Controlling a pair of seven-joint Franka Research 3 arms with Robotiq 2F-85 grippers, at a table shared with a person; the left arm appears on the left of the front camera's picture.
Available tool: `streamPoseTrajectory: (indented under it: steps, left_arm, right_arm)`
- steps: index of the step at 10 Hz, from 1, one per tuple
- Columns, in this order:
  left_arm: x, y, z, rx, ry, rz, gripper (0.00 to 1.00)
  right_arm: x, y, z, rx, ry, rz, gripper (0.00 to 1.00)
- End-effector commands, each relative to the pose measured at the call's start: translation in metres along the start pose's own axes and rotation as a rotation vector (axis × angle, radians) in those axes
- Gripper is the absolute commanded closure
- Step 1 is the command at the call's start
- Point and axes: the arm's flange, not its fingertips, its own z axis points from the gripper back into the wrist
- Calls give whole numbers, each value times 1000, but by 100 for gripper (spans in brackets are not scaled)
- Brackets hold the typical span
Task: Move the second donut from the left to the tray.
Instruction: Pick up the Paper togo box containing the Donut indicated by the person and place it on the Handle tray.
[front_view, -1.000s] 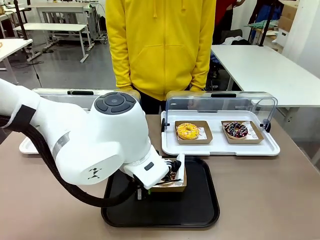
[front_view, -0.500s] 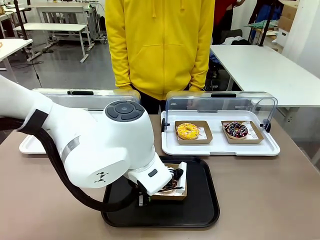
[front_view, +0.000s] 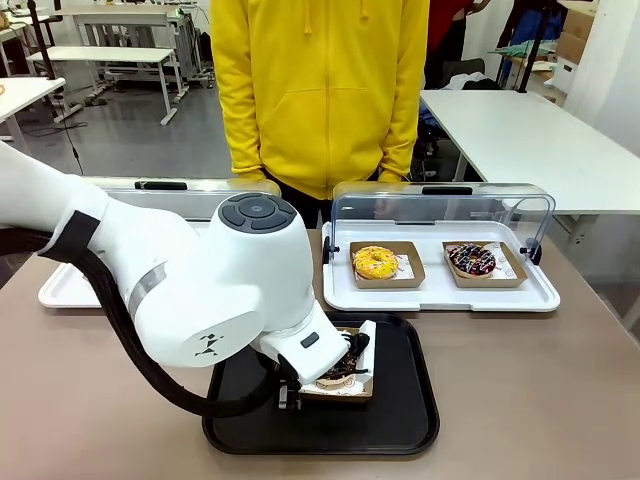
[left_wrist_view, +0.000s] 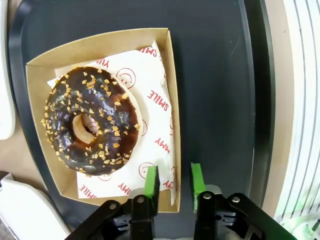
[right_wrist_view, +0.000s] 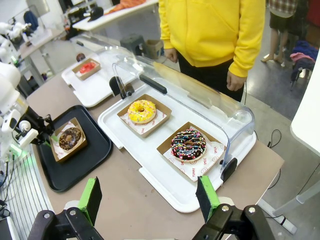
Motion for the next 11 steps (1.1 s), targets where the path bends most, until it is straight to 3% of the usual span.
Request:
streamPoseTrajectory:
  steps: [1, 2, 4, 8, 11]
  left_arm:
    - [-2, 5, 9, -43, -6, -6, 0]
    - [-5, 6, 17, -53, -12, -2, 15]
    - [-13, 13, 36, -68, -27, -20, 0]
    - [-23, 25, 72, -41, -22, -34, 0]
    - [-18, 25, 71, -31, -25, -19, 0]
  right_arm:
    - [2, -2, -1, 3, -33, 22, 0]
    - [2, -2, -1, 3, -33, 22, 0]
    - [2, -2, -1, 3, -33, 22, 0]
    - [2, -2, -1, 3, -33, 22, 0]
    - [2, -2, -1, 3, -33, 22, 0]
